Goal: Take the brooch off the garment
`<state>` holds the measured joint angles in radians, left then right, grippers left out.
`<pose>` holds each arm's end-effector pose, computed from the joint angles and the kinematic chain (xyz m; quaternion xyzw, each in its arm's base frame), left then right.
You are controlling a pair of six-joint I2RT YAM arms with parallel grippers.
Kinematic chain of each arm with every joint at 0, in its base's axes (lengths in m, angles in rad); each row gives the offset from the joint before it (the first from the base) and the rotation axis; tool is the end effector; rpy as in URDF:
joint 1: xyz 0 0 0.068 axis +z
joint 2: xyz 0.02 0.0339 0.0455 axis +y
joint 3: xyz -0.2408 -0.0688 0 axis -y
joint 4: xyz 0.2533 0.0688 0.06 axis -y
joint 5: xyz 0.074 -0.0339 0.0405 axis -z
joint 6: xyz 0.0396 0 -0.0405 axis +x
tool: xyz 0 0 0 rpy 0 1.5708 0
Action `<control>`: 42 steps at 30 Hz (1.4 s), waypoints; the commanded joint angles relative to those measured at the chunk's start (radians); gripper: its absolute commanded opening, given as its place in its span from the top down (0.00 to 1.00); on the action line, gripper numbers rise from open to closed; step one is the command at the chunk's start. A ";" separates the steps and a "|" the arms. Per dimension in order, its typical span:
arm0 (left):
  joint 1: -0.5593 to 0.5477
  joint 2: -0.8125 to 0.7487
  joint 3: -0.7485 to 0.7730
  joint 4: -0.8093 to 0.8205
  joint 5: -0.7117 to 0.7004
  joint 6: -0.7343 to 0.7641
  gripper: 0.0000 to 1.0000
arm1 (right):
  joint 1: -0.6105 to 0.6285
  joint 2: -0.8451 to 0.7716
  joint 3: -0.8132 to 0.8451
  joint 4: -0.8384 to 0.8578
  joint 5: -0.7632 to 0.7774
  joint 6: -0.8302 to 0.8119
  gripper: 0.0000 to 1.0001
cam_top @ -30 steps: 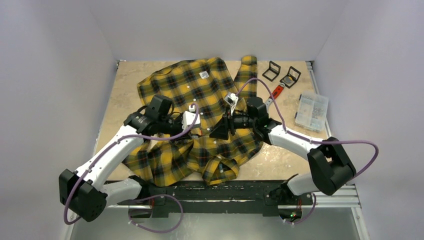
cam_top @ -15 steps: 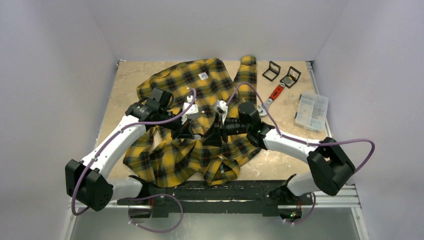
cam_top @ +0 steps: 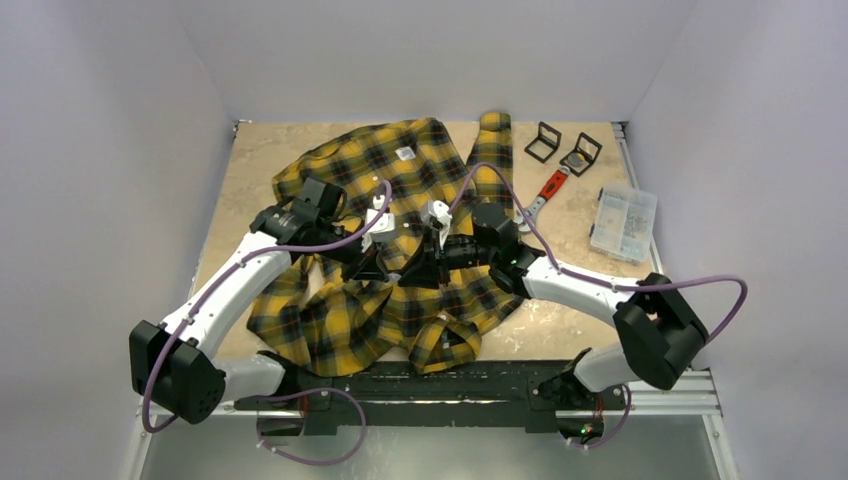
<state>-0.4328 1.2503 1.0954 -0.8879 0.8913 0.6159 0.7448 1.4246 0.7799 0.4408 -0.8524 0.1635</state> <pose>0.2172 -0.1343 0.2768 0.5335 0.6977 -0.3928 0.2725 0.2161 0.2398 0.2272 -0.4524 0.6016 0.5403 0.3761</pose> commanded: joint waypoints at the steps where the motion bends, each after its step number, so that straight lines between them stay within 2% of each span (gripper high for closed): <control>1: 0.003 -0.028 -0.010 0.001 0.070 0.047 1.00 | 0.008 0.019 0.052 0.039 -0.016 -0.034 0.74; 8: 0.003 -0.023 -0.001 0.002 0.068 0.047 1.00 | 0.025 0.034 0.076 -0.028 -0.005 -0.095 0.99; 11: 0.004 -0.026 -0.009 0.028 0.048 0.015 1.00 | 0.026 0.030 0.074 -0.038 0.007 -0.099 1.00; 12: 0.005 -0.030 -0.015 0.045 0.036 -0.007 0.94 | 0.026 0.030 0.075 -0.040 0.011 -0.092 1.00; 15: 0.045 -0.056 -0.056 0.116 0.017 -0.093 0.55 | 0.025 0.040 0.079 -0.024 0.023 0.004 1.00; 17: 0.092 -0.094 -0.087 0.177 0.000 -0.151 0.40 | 0.022 0.053 0.092 -0.050 0.044 0.045 1.00; 20: 0.177 -0.158 -0.119 0.240 -0.056 -0.225 0.23 | 0.018 0.060 0.086 -0.033 0.051 0.117 1.00; 25: 0.267 -0.263 -0.134 0.301 -0.151 -0.419 0.17 | 0.003 0.063 0.045 0.005 0.044 0.217 1.00; 27: 0.271 -0.317 -0.152 0.349 -0.216 -0.552 0.03 | -0.010 0.065 0.028 0.029 0.044 0.271 1.00; 28: 0.272 -0.341 -0.167 0.374 -0.236 -0.627 0.01 | -0.013 0.067 0.026 0.035 0.046 0.287 1.00; 31: 0.272 -0.382 -0.224 0.424 -0.277 -0.852 0.00 | -0.027 0.084 0.032 0.038 0.048 0.330 1.00; 33: 0.292 -0.366 -0.253 0.423 -0.212 -0.927 0.00 | -0.035 0.102 0.038 0.055 0.036 0.375 1.00; 37: 0.298 -0.355 -0.336 0.513 -0.069 -0.985 0.10 | -0.059 0.149 0.066 0.074 0.003 0.459 1.00; 42: 0.237 -0.266 -0.343 0.558 -0.048 -1.008 0.17 | -0.061 0.178 0.090 0.082 -0.031 0.502 1.00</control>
<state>-0.1574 0.9470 0.7517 -0.4355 0.7738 -0.3122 0.6865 1.6070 0.8207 0.4660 -0.8349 0.5915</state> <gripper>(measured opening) 0.847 0.012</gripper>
